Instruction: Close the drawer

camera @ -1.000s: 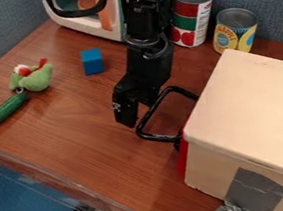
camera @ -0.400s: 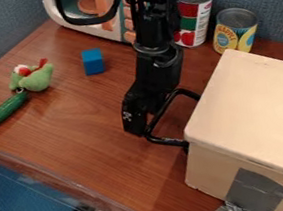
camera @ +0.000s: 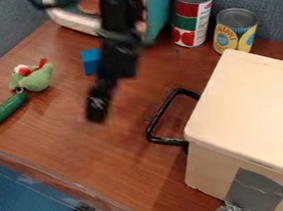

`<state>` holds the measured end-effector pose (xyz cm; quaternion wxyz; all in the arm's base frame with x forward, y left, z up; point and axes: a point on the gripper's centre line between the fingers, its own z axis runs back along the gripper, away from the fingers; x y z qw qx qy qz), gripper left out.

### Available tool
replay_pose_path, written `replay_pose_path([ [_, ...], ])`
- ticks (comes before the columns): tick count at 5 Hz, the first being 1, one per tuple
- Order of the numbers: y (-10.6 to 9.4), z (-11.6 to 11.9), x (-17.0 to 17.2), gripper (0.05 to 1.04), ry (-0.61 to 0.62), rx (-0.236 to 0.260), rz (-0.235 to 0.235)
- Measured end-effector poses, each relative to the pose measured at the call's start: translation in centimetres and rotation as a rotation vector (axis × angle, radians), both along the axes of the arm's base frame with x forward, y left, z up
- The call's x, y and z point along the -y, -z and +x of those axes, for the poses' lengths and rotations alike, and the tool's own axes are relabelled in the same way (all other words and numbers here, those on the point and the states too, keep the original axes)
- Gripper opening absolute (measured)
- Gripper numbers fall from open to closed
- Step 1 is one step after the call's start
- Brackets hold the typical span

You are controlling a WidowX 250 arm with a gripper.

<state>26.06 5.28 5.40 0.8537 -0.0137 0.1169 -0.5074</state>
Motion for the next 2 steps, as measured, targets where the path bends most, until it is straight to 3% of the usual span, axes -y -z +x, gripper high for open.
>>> replay_pose_path([
  [1,-2.9,-1.2,-4.6,0.999,-0.233,0.074,0.04],
  [2,-4.2,-2.9,-9.7,0.999,-0.501,0.112,0.014],
])
